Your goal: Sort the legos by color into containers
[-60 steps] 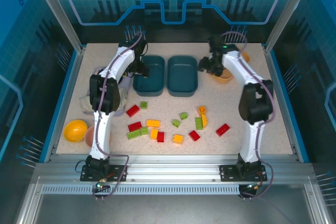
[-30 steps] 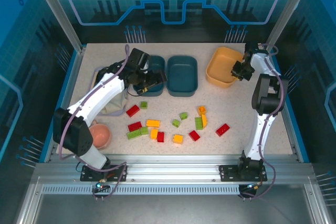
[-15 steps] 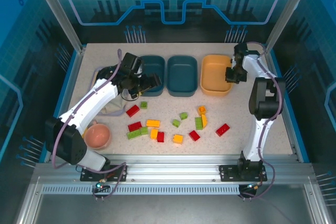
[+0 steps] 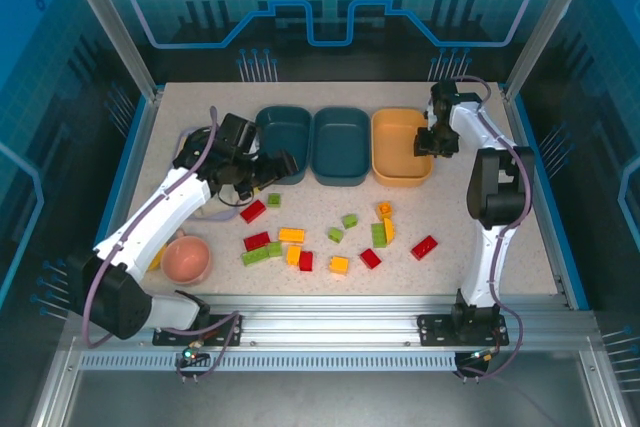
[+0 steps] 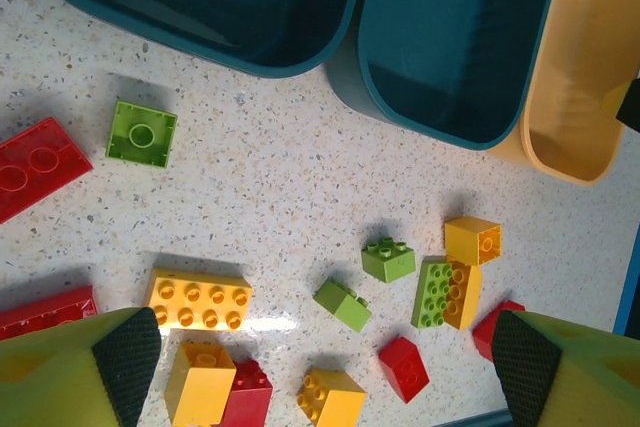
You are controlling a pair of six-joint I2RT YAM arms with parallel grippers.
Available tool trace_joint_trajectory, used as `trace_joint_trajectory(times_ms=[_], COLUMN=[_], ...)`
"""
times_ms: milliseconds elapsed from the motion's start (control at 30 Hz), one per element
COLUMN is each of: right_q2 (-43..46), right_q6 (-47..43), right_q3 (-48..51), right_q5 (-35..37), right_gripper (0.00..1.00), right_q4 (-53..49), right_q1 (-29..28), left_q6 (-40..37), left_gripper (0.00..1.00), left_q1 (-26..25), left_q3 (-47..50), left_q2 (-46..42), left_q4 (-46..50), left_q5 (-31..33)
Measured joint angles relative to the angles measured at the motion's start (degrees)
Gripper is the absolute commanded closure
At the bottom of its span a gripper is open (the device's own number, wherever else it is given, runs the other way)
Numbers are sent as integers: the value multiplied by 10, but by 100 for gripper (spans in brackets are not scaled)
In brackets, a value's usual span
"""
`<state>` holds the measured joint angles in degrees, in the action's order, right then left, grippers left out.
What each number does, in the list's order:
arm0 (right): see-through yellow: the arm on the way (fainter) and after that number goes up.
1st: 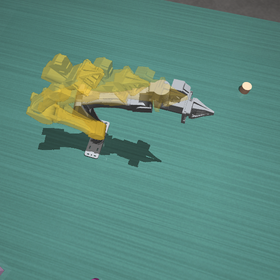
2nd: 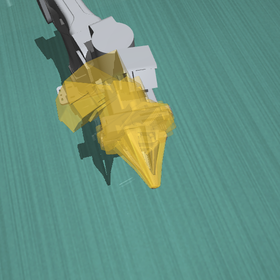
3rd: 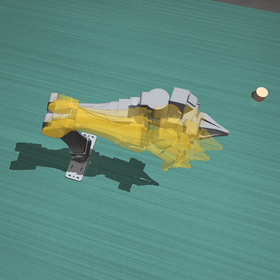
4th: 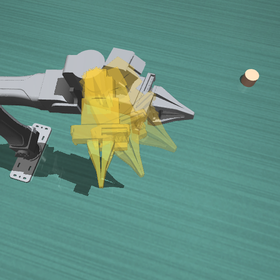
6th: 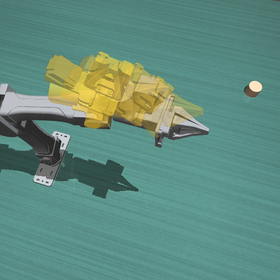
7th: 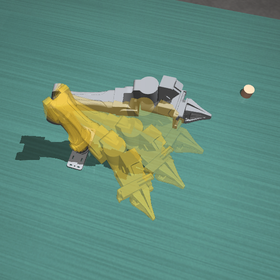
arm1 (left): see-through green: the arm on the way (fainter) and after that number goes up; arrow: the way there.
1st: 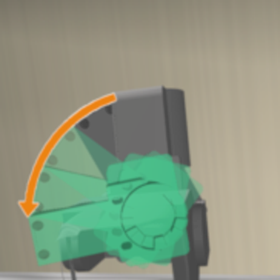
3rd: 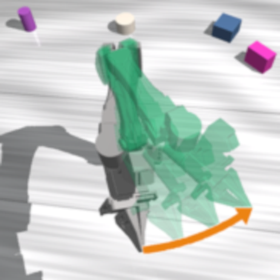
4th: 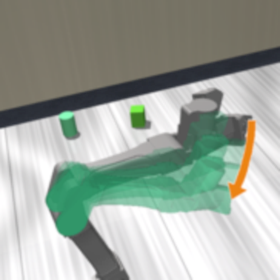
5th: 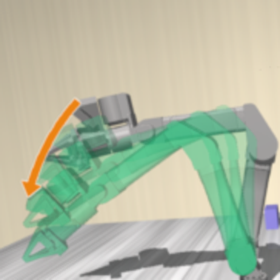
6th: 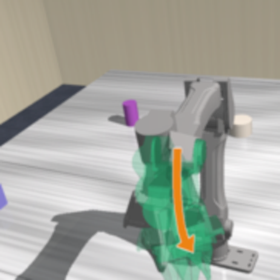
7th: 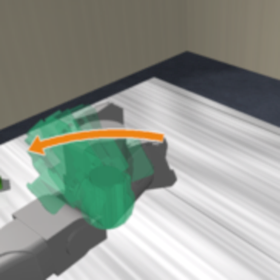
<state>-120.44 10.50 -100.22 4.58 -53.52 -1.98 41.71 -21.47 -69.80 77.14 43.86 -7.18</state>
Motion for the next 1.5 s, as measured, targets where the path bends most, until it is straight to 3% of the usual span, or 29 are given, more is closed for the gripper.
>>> trace_joint_trajectory(times_ms=[167,267,467,600,733,1067,1267,1367,1433,1500], right_q2=[54,142,430,539,547,487,454,440,437,436], right_q6=[32,96,293,384,431,453,466,469,473,469], right_q3=[30,88,351,522,617,629,641,647,642,635], right_q5=[21,32,39,-5,-39,-68,-71,-69,-65,-62], right_gripper=[41,41,30,26,26,37,50,63,78,82], right_q4=[0,5,-1,13,36,126,153,160,153,144], right_q1=[3,8,-32,-63,-64,-68,-71,-71,-71,-75], left_q6=[3,4,2,2,4,4,4,5,8,14], left_gripper=[10,11,10,8,7,6,6,6,6,6], left_q1=[0,-6,-74,-140,-184,-213,-216,-219,-220,-220], left_q3=[8,18,62,99,125,127,127,127,127,127], left_q2=[-11,-14,-31,-65,-99,-104,-104,-104,-104,-104], left_q4=[-2,-14,-71,-116,-149,-168,-168,-168,-168,-168], left_q5=[-7,-20,-57,-66,-64,-38,-27,-23,-19,-14])
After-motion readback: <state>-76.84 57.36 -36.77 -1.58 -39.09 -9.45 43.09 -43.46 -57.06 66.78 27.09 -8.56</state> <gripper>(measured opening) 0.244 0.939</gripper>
